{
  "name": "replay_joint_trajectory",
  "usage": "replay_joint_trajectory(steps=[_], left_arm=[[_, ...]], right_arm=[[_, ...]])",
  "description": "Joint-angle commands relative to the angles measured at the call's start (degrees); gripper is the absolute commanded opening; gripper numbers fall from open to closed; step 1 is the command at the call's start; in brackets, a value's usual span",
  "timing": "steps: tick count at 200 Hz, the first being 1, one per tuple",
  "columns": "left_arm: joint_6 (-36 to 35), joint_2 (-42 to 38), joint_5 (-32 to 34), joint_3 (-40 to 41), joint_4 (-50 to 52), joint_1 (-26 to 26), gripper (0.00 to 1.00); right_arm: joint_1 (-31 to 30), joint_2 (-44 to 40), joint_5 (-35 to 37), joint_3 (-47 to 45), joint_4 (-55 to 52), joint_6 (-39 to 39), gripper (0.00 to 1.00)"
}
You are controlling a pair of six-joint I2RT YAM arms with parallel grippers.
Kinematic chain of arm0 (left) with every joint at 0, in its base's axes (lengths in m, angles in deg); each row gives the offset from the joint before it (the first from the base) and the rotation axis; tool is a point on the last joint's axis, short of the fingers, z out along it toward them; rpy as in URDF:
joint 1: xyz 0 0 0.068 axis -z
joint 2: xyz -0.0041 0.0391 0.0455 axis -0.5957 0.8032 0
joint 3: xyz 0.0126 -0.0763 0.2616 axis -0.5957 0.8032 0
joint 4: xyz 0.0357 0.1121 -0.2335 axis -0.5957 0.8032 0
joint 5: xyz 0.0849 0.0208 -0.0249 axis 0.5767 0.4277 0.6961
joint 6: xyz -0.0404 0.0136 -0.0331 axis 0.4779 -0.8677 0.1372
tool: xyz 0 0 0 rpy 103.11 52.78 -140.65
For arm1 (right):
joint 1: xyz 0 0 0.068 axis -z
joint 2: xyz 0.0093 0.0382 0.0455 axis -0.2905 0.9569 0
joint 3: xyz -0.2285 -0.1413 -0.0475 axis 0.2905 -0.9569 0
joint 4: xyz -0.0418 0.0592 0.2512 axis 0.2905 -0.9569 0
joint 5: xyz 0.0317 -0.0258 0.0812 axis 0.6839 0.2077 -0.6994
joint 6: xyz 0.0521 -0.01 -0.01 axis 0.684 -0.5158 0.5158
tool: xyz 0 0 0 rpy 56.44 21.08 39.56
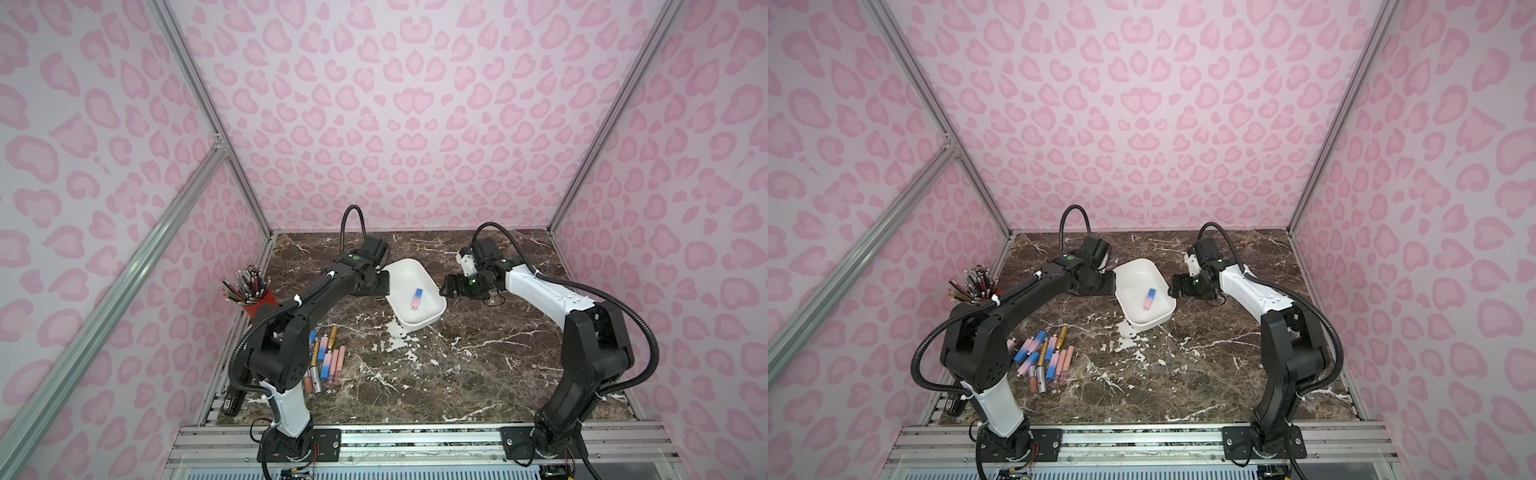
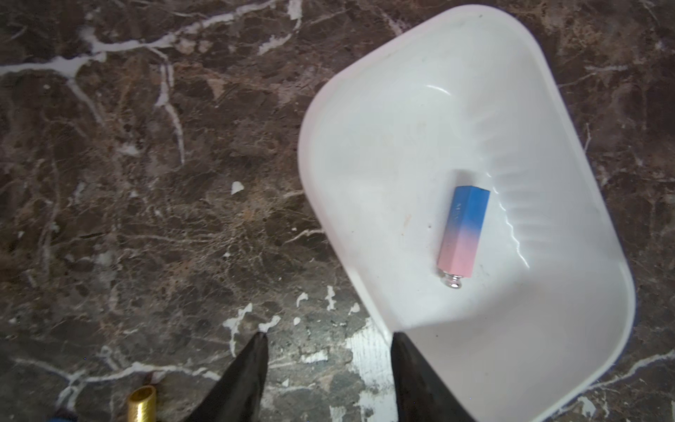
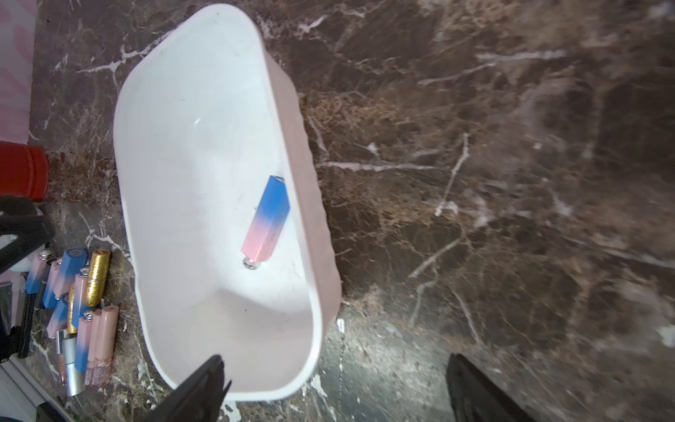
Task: Put the lipstick into the storage box
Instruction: Adjust the storage box at the center of the board.
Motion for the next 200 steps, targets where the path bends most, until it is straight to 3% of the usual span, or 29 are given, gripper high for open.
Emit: replay_joint_trajectory(steps=[1,124,200], left_arm=[[0.3,-2.89,1.79,2.41,0.87,-1.82,0.57],[0.14,-16.99,5.6,18.15,3.36,-6.97,0.57],[3.78,-26.26,3.98,25.61,5.05,-6.98,0.57]], right_arm=[[-2.27,3.37,-2.16,1.95,1.13,-0.45,0.97],[-12.55,9.2,-6.21,6.24,-1.72,-0.34,0.97],[-11.91,4.41,-3.27,7.04,-6.82,-3.32,0.99]])
